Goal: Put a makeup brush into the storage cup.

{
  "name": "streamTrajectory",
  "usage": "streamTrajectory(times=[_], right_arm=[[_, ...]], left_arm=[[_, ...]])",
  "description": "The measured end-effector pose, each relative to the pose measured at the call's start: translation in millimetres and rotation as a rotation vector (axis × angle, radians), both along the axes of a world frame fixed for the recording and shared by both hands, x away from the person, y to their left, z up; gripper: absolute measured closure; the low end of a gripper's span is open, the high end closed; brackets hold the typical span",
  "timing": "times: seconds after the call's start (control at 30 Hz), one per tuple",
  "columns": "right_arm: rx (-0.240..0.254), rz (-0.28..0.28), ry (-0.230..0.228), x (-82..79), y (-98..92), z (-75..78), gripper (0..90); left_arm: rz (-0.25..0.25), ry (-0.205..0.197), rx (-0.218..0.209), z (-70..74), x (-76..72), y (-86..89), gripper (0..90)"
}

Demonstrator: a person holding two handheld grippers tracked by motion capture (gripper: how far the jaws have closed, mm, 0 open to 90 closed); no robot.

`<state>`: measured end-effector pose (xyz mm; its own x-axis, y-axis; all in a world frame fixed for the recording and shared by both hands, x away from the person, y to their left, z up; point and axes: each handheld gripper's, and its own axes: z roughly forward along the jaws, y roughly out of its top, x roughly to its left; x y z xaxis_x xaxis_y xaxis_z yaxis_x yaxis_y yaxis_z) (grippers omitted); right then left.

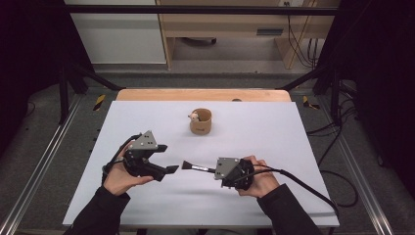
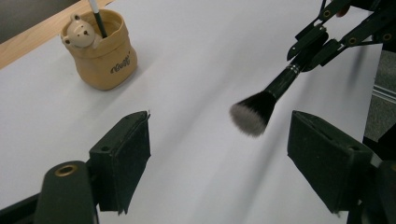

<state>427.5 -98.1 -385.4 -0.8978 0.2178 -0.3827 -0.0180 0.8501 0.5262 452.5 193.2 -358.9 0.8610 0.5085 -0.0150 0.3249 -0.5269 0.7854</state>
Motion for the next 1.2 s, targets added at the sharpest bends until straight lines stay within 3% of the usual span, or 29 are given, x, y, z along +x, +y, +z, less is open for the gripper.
streamTrajectory(times=[0.3, 0.47, 1.2], right_arm=[[0.042, -0.036, 0.011, 2.4, -10.9, -2.7, 79.1], [0.091, -0.063, 0.024, 2.8, -16.9, -3.6, 79.1], [0.281, -0.149, 0.048, -0.8, -31.0, -17.3, 79.2]], left_arm=[[0.026, 0.018, -0.053, -12.7, -4.5, 8.9, 20.6], [0.035, 0.008, -0.078, -19.2, -6.9, 8.8, 20.2], [0.081, 0.021, -0.217, -43.4, -14.3, -6.7, 18.9]])
